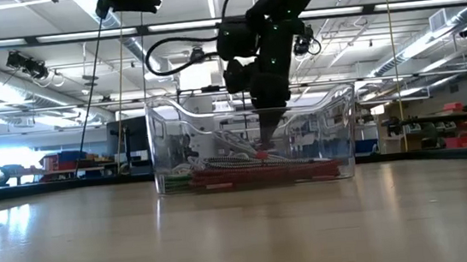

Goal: Pick and place USB-C Cables
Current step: Adjust the transparent bin on the table, then return to Home Position

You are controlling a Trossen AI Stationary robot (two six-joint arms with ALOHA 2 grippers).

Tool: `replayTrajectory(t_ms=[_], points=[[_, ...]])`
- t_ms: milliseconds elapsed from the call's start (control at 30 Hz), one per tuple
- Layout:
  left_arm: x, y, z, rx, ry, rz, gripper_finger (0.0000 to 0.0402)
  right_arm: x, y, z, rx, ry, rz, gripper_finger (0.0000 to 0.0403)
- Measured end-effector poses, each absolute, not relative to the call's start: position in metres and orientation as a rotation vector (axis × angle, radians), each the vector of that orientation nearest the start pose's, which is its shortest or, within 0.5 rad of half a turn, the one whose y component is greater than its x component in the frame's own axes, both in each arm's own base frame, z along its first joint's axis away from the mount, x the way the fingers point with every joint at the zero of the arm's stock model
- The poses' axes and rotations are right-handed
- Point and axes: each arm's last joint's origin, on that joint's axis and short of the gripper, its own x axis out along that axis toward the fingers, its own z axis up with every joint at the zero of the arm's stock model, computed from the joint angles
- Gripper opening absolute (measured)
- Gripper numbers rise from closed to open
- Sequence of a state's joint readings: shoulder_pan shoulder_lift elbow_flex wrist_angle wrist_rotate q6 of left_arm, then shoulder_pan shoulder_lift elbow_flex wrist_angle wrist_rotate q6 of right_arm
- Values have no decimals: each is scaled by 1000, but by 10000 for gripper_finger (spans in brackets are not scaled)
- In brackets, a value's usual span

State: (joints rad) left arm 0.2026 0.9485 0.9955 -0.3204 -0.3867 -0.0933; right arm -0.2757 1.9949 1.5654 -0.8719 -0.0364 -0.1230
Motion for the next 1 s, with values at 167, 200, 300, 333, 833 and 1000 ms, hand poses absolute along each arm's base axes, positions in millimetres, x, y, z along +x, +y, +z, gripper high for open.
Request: replayTrajectory(t_ms=[167, 200, 300, 333, 833, 1000], points=[[192, 49, 364, -66, 246, 579, 117, 390, -106, 210, 33, 1300, -173, 1], [191, 48, 365, -69, 240, 558, 115, 390, -107, 216, 13, 1306, -200, 1], [180, 41, 374, -74, 195, 458, 100, 387, -109, 244, -13, 1284, -251, 1], [175, 38, 376, -77, 183, 415, 92, 385, -110, 256, -10, 1259, -259, 1], [80, 4, 356, -219, 217, 141, 4, 194, -55, 464, 121, 497, -425, 0], [72, 2, 321, -260, 102, 103, 3, 119, -23, 473, 183, 234, -377, 0]])
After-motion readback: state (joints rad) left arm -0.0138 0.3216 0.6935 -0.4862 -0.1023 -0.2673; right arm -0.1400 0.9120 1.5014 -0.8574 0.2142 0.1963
